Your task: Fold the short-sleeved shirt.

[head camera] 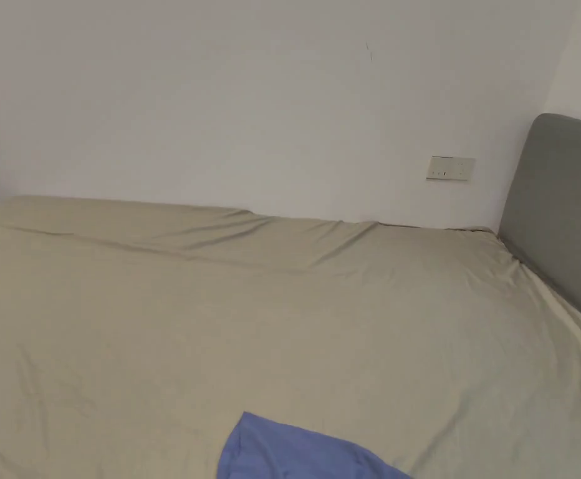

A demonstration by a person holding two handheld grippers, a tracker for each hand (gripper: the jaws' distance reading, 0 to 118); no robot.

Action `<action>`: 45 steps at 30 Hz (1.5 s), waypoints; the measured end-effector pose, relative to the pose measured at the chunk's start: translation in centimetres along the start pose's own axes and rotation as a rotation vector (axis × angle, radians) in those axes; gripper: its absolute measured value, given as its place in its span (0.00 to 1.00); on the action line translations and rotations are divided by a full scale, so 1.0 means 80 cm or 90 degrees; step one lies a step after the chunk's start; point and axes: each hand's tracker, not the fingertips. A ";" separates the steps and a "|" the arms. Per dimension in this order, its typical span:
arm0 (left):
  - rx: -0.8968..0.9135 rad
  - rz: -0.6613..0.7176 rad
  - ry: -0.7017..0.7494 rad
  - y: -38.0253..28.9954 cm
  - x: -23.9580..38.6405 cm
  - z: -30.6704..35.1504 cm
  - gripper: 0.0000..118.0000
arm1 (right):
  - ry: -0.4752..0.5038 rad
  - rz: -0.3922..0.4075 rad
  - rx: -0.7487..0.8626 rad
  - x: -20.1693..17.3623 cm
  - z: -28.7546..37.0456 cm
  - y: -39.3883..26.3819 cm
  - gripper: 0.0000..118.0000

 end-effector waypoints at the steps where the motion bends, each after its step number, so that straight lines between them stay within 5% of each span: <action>1: 0.022 0.008 0.041 0.009 -0.026 0.032 0.82 | 0.004 0.000 0.004 -0.009 0.001 0.004 0.07; 7: 0.071 0.053 0.299 0.004 -0.164 0.198 0.74 | 0.077 -0.001 0.057 -0.061 -0.006 0.027 0.07; 8: 0.060 0.066 0.324 -0.005 -0.183 0.222 0.65 | 0.083 0.002 0.060 -0.072 -0.009 0.030 0.07; 10: 0.049 0.116 0.354 -0.026 -0.215 0.258 0.16 | 0.119 0.002 0.065 -0.092 -0.016 0.035 0.07; 11: 0.056 0.140 0.365 -0.038 -0.227 0.272 0.02 | 0.135 0.000 0.066 -0.102 -0.019 0.036 0.07; 13: 0.045 0.170 0.431 -0.067 -0.247 0.287 0.01 | 0.159 0.000 0.066 -0.121 -0.026 0.036 0.07; 19: -0.010 0.240 0.405 -0.113 -0.301 0.281 0.02 | 0.213 0.006 0.052 -0.170 -0.043 0.038 0.07; 20: -0.035 0.246 0.415 -0.116 -0.312 0.270 0.09 | 0.219 0.016 0.048 -0.176 -0.045 0.040 0.07; 22: -0.107 0.274 0.358 -0.121 -0.344 0.234 0.93 | 0.225 0.038 0.047 -0.185 -0.050 0.042 0.07; 24: -0.078 0.285 0.294 -0.130 -0.359 0.207 1.00 | 0.230 0.055 0.045 -0.189 -0.055 0.044 0.07; 31: -0.259 0.310 0.353 -0.191 -0.425 0.050 1.00 | 0.225 0.058 0.020 -0.184 -0.100 0.040 0.07; 35: -0.276 0.199 0.359 -0.222 -0.409 0.029 0.84 | 0.201 0.130 -0.024 -0.176 -0.142 0.042 0.07; 37: -0.241 0.224 0.336 -0.209 -0.404 0.034 0.45 | 0.215 0.167 -0.041 -0.172 -0.173 0.042 0.07; 38: -0.240 0.213 0.359 -0.204 -0.402 0.044 0.09 | 0.230 0.172 -0.056 -0.171 -0.196 0.041 0.07; 40: -0.190 0.233 0.303 -0.196 -0.398 0.059 0.04 | 0.293 0.201 -0.128 -0.174 -0.261 0.037 0.09; 41: -0.190 0.242 0.336 -0.185 -0.395 0.060 0.04 | 0.321 0.215 -0.167 -0.177 -0.294 0.031 0.17; 43: -0.184 0.228 0.330 -0.177 -0.387 0.073 0.04 | 0.341 0.256 -0.215 -0.185 -0.358 0.013 0.78; 45: -0.143 0.240 0.324 -0.164 -0.380 0.088 0.04 | 0.340 0.285 -0.285 -0.193 -0.419 -0.012 0.87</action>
